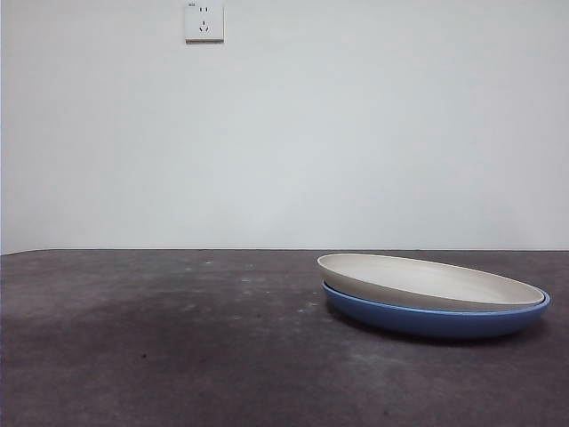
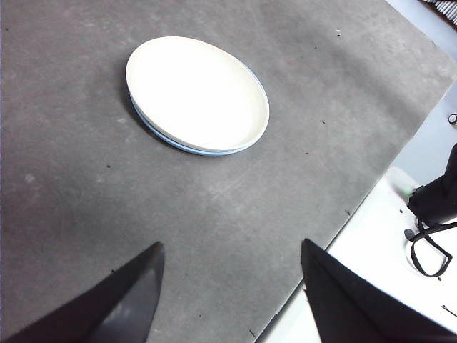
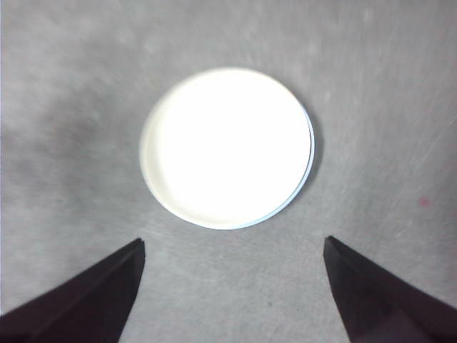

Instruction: Pick up the white plate, put it on the blue plate, put it on desk

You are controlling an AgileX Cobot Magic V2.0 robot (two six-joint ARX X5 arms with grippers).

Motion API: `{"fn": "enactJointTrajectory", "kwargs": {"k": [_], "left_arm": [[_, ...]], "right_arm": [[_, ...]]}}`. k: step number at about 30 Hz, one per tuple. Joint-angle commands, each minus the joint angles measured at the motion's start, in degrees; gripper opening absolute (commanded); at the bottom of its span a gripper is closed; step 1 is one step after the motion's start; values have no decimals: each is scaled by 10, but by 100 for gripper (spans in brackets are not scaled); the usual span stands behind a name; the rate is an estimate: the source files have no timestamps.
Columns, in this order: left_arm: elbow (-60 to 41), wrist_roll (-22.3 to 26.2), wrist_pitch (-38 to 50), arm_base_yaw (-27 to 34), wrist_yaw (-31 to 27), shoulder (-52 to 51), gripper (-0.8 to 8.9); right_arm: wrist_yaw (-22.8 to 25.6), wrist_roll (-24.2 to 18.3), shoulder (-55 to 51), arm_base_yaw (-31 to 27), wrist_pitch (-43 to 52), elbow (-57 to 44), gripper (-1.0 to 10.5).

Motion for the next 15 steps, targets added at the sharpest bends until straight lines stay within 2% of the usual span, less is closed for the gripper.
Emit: {"fn": "enactJointTrajectory", "kwargs": {"k": [1,7,15], "left_arm": [[5,2,7,-3,3,3,308],[5,2,6,-3,3,3,308],[5,2,6,-3,3,2,308]], "right_arm": [[1,6,47,2,58,-36,401],[0,21,148,2,174,-97,401],[1,21,281,2,258,-103,400]]}}
